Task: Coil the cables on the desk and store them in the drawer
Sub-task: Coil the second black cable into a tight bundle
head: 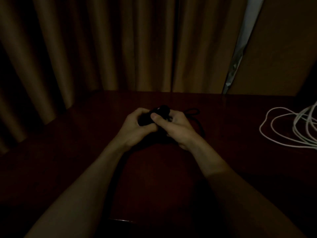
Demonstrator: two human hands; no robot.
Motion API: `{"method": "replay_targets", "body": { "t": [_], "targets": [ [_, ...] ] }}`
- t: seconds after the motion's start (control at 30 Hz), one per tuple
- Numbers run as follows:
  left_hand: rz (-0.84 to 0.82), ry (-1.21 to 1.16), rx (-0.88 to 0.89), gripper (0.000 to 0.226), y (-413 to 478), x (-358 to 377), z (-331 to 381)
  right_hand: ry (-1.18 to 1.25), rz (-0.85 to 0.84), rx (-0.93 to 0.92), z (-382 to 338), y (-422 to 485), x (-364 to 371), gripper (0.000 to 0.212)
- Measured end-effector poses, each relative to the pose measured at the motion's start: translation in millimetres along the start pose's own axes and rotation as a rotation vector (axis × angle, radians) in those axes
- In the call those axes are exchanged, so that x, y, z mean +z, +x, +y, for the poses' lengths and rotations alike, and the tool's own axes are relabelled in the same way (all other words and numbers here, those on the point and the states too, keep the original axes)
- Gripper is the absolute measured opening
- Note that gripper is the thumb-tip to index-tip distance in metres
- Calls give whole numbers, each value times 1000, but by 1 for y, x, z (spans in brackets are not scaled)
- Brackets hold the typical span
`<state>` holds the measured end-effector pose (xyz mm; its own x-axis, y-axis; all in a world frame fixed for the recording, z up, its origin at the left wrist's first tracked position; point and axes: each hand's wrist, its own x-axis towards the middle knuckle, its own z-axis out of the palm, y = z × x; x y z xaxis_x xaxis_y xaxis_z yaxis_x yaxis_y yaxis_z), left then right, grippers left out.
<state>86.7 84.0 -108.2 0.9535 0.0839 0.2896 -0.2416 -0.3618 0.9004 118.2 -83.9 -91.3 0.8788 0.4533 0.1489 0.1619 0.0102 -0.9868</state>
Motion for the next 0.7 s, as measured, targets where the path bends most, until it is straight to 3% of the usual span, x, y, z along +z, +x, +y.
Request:
{"method": "replay_targets", "body": {
  "t": [0.1,0.2,0.27,0.4,0.7],
  "targets": [
    [-124,-127,-56,62,1,-9,0,-30,-136,-9,-1,-1,-9,27],
    [-183,-144,-38,47,-2,-4,4,28,-138,1,0,-1,-7,21],
    [-120,-107,-19,32,-2,2,4,62,-66,26,2,-1,-1,23],
    [52,123,45,36,-1,4,-4,65,56,47,3,1,6,33],
    [100,407,238,39,-5,13,-5,6,209,44,7,7,18,30]
  ]
}}
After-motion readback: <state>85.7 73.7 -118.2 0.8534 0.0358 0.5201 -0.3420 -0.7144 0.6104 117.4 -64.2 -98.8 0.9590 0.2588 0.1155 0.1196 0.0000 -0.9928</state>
